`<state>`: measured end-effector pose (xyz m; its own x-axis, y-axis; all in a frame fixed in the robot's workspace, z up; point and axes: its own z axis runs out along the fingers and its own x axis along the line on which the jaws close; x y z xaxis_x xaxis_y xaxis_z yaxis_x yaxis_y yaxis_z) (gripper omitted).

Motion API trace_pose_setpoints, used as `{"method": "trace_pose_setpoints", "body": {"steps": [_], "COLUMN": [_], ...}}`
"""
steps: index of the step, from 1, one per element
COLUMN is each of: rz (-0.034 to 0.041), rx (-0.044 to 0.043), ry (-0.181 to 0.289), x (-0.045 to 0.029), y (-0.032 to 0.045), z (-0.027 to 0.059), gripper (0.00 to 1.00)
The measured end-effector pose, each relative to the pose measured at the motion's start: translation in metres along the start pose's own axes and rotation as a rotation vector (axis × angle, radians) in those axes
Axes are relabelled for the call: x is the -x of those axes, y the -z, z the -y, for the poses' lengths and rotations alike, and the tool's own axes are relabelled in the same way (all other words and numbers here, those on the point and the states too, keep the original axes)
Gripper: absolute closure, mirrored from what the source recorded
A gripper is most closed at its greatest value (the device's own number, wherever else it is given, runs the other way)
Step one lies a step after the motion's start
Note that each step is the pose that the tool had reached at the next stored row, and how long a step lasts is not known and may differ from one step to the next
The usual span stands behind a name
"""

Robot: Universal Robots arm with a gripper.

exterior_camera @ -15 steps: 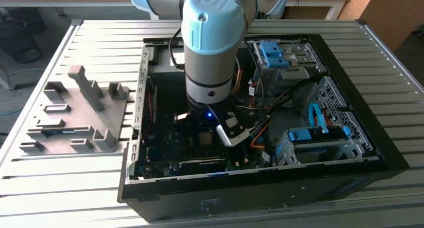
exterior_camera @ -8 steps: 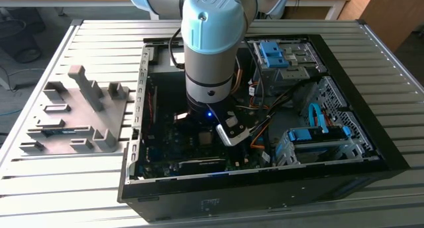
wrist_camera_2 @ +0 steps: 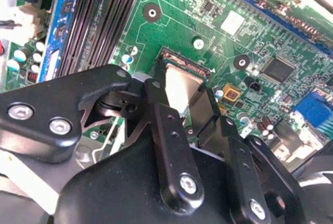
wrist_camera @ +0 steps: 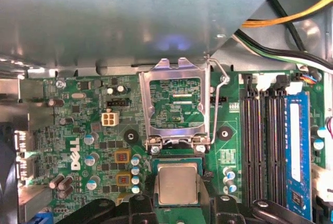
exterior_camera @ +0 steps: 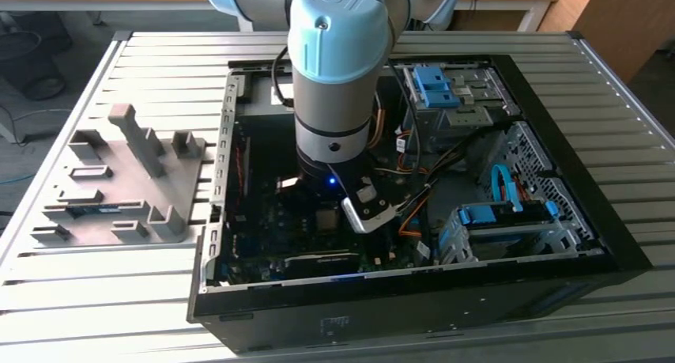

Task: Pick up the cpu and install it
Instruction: 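Place the cpu into insertion slot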

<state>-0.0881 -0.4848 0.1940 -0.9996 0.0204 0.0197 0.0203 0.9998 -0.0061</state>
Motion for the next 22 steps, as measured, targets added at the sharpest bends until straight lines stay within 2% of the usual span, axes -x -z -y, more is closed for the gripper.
{"method": "trace_pose_setpoints", "body": {"steps": [11, 22], "rz": [-0.0004, 0.0000], "rx": [-0.0008, 0.0003], "ry": [0.000, 0.000], "x": [0.0001, 0.0002], "y": [-0.0041, -0.0050], "z": [0.0022, 0.0020], "gripper": [0.57, 0.57]}}
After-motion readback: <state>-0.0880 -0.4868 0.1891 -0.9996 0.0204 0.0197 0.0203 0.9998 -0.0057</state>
